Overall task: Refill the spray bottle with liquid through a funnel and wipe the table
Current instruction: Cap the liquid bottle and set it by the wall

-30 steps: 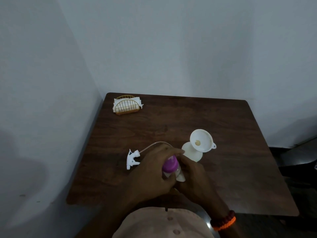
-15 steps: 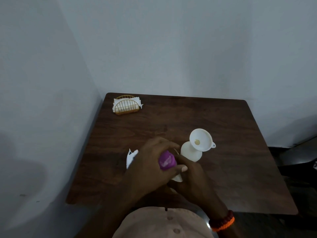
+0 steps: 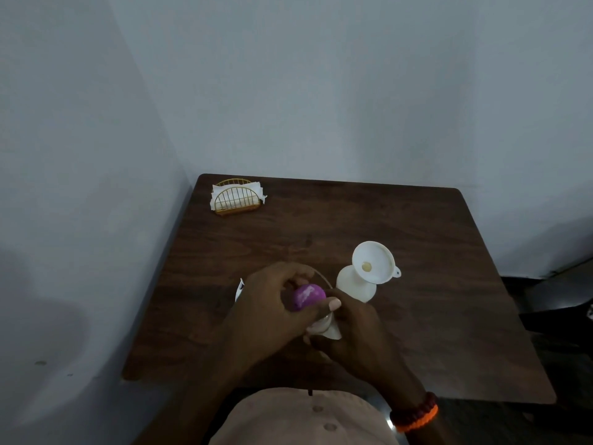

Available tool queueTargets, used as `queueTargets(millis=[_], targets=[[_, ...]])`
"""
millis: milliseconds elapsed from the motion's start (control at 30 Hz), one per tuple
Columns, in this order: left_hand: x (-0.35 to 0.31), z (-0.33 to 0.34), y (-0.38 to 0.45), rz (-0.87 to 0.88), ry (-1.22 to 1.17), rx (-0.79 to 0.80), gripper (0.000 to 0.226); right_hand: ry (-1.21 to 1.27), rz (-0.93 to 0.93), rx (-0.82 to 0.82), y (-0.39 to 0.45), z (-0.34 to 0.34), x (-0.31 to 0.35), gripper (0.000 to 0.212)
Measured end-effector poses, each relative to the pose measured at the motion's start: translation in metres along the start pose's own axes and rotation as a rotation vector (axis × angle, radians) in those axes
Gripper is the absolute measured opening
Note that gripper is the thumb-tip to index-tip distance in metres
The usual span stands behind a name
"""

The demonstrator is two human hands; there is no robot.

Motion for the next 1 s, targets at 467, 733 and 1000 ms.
queueTargets(millis=[467, 733, 1000], targets=[[-0.006, 0.01, -0.005, 0.13, 0.088, 0.158, 0.068, -0.008, -0.07, -0.023, -0.002, 0.0, 0.01, 0.052], [0.0, 0.01, 0.002, 0.068, 0.181, 0.113, 0.079, -0.024, -0.025, 0.013, 0.0, 0.001, 0.004, 0.055], [-0.006, 0.019, -0.006, 0.1, -0.009, 0.158, 0.084, 0.04, -0.041, -0.011, -0.002, 0.002, 0.01, 0.064]])
Point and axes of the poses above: each hand's wrist, its own y-axis towards the middle knuckle, its own z-axis out of the palm, x = y × z, the point moved 7 cm from there along y, towards the middle knuckle, and after that the axes turned 6 degrees about y, right-handed, at the moved point
